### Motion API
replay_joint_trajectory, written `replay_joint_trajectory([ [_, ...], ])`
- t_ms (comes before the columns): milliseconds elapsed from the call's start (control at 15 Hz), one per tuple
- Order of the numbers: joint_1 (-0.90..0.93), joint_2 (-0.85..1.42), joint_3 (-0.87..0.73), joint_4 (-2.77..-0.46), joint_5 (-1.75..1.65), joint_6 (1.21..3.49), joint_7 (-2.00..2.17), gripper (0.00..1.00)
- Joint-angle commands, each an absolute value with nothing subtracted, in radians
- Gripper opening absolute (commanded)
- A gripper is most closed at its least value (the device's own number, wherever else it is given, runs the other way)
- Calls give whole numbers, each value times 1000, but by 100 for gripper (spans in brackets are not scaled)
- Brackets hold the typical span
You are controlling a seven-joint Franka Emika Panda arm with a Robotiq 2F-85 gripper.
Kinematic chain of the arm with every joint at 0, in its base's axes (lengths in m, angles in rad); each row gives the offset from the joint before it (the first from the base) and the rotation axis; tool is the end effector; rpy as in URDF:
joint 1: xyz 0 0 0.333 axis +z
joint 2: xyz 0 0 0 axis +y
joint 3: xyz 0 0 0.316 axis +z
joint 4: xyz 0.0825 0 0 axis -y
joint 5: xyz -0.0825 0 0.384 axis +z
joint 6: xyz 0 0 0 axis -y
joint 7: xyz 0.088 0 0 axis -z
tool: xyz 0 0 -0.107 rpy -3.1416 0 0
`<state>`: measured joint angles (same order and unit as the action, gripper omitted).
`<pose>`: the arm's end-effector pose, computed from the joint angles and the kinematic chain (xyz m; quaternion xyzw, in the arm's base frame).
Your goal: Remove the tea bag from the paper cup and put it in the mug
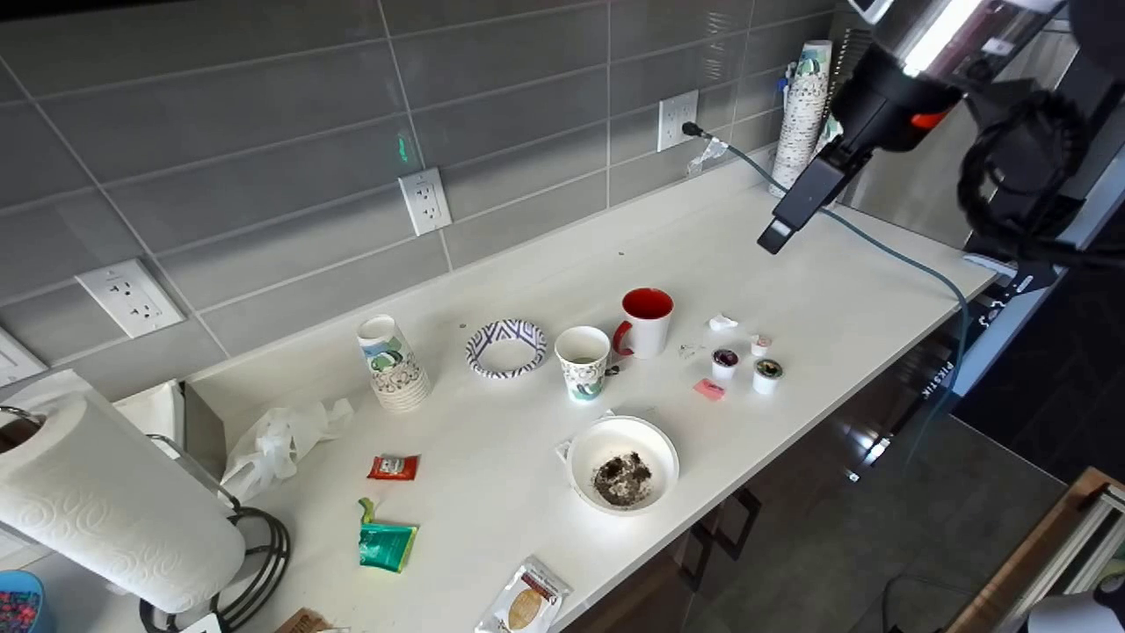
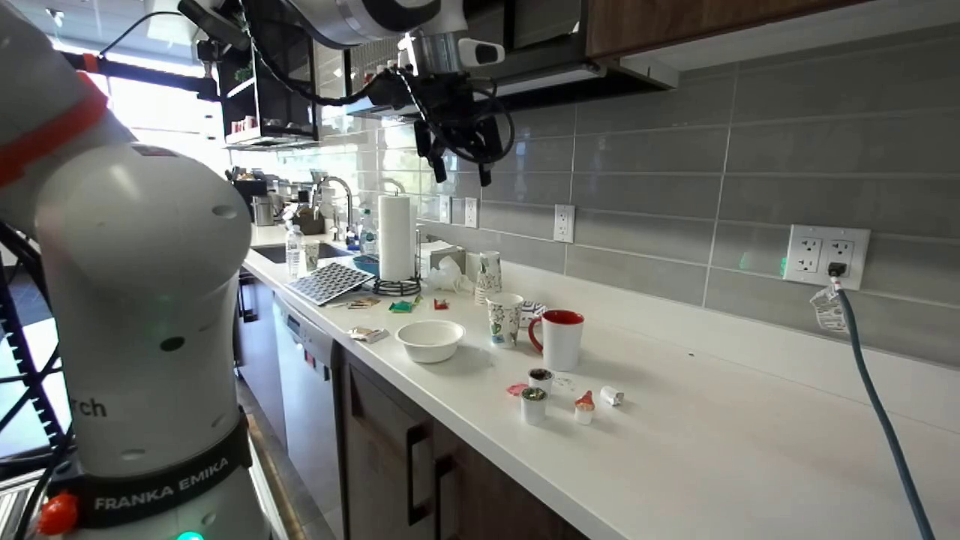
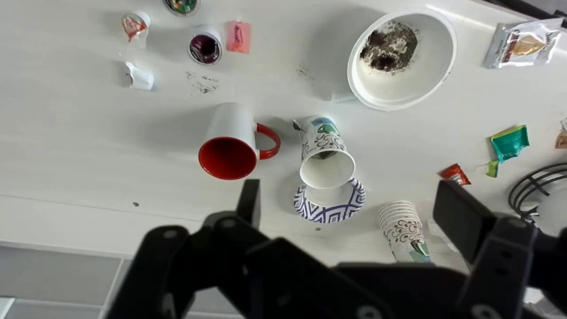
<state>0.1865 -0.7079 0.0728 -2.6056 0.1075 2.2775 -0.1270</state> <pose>0.3556 0.0992 0.5141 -0.9690 -0.1582 -0.1868 0.0343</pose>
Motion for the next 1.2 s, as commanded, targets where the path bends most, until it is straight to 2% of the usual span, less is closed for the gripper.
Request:
replay_joint_trajectory([
  [0, 255, -631, 32, -2681, 166, 2464, -211, 100],
  [600, 499, -294, -139, -2695, 455, 2766, -501, 100],
  [800, 569, -195, -172, -2662, 622, 2794, -648, 100],
  [933, 624, -155, -225, -2627, 762, 2728, -767, 100],
  [1000, 603, -162, -228, -2617, 774, 2681, -781, 100],
  [1067, 584, -193, -188, -2663, 708, 2748, -715, 100],
  [1133, 497, -176, -107, -2644, 754, 2715, -753, 100],
])
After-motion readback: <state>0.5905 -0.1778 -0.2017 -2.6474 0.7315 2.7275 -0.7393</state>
